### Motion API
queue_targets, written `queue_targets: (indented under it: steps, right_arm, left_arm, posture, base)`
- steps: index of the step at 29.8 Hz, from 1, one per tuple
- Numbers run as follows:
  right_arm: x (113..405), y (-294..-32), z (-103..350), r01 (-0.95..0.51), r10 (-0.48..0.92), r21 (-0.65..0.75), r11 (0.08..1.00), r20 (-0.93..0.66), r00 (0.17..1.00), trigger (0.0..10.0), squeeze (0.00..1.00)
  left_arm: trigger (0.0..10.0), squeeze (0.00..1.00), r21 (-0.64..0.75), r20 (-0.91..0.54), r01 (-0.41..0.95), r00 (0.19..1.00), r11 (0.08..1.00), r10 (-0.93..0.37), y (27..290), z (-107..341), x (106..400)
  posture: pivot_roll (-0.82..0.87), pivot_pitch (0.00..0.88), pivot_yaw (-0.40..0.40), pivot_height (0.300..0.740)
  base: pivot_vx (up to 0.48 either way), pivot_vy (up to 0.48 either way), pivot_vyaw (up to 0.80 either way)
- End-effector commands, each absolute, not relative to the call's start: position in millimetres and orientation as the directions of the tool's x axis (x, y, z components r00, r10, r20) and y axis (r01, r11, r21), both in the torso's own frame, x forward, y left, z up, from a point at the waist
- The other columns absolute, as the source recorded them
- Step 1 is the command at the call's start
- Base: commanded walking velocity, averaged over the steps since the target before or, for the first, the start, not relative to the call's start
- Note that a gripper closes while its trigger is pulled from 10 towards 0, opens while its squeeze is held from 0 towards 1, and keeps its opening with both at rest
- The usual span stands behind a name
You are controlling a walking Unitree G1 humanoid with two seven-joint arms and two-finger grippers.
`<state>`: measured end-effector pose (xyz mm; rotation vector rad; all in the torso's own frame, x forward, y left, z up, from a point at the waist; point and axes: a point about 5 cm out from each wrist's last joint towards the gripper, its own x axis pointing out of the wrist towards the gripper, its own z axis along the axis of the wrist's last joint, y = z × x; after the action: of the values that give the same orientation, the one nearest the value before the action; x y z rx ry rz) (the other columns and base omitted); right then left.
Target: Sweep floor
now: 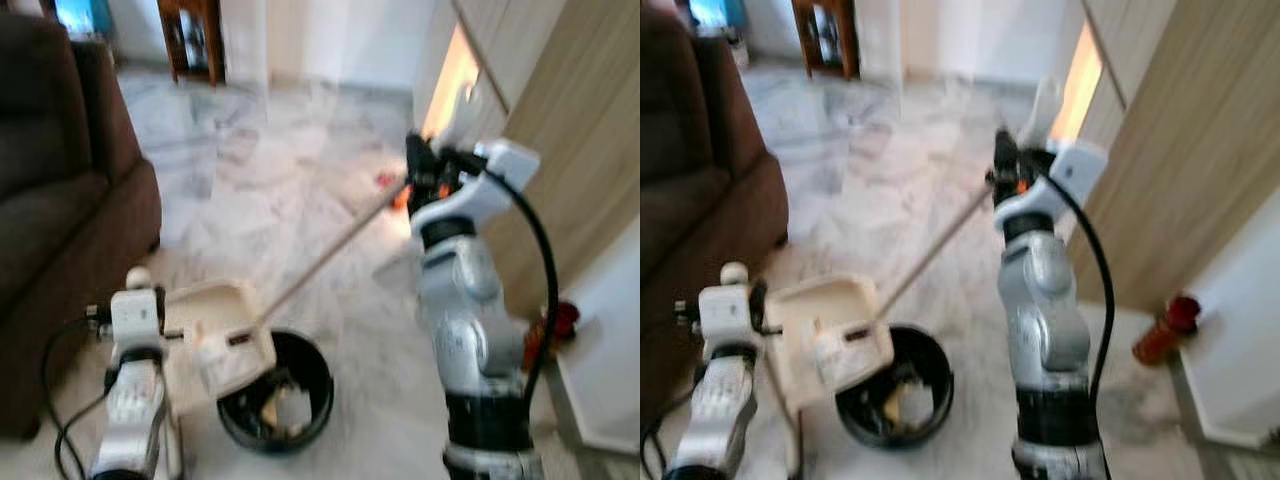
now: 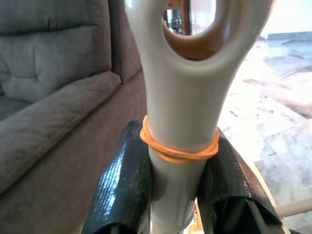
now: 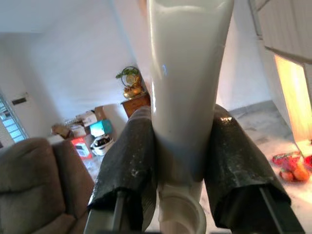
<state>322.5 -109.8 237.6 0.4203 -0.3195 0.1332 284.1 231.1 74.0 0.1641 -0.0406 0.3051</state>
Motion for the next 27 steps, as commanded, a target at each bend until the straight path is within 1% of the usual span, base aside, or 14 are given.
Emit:
queue_targets:
  steps: [1,16,22,27]
  right_arm:
    - [319.8,-114.8,252.4,-0.199,0.028,0.396,0.896,0.396,0.918,10.0,0.00]
    - [319.4,-116.1,249.7,-0.184,0.017,0.380,0.907,0.402,0.916,10.0,0.00]
    - [316.2,-111.8,250.6,-0.195,0.043,0.306,0.932,0.442,0.896,10.0,0.00]
    - [310.8,-104.6,249.2,-0.214,0.085,0.216,0.953,0.488,0.869,10.0,0.00]
  left_arm:
    - [10.0,0.00,0.155,0.101,-0.283,0.958,0.946,0.270,225.7,82.3,289.0]
    - [10.0,0.00,0.153,0.105,-0.272,0.960,0.950,0.258,223.6,82.0,289.1]
    - [10.0,0.00,0.152,0.105,-0.271,0.961,0.951,0.257,223.4,81.8,289.0]
    - [10.0,0.00,0.151,0.107,-0.269,0.961,0.951,0.255,222.6,82.0,289.1]
  posture:
    - [0.11,0.000,-0.017,0.740]
    - [0.11,0.000,-0.014,0.740]
    - [0.11,0.000,-0.013,0.740]
    - [0.11,0.000,-0.012,0.740]
  base:
    - [0.300,0.000,0.00]
    - [0.000,0.000,0.00]
    - [0.000,0.000,0.00]
    - [0.000,0.000,0.00]
